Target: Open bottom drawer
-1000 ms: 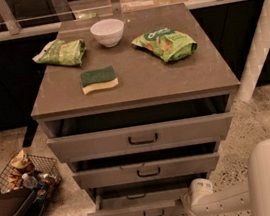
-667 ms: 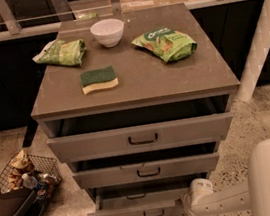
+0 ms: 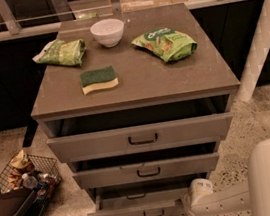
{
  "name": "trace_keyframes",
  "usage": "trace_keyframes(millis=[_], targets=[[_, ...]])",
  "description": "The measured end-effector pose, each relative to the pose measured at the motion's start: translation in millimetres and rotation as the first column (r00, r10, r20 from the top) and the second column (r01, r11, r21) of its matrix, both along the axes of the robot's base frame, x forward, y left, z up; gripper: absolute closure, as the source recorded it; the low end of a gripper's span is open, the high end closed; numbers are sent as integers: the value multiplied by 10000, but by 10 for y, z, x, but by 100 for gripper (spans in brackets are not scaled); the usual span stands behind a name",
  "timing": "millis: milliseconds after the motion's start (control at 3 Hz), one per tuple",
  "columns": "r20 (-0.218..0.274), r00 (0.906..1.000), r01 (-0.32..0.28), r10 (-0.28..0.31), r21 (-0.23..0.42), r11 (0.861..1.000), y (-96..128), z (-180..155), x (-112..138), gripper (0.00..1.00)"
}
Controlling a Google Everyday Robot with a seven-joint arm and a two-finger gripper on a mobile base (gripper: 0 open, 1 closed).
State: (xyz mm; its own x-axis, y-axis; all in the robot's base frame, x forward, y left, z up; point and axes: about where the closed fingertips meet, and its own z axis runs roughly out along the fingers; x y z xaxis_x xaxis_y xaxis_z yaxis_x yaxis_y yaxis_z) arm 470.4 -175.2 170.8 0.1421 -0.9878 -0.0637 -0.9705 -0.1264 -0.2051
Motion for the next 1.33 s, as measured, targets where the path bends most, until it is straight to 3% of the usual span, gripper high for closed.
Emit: trace_keyframes(millis=[667,1333], targets=[[-2,10000,-1,1,0,10000,0,4,-1,100],[-3,10000,-1,1,0,10000,0,3,-2,57]])
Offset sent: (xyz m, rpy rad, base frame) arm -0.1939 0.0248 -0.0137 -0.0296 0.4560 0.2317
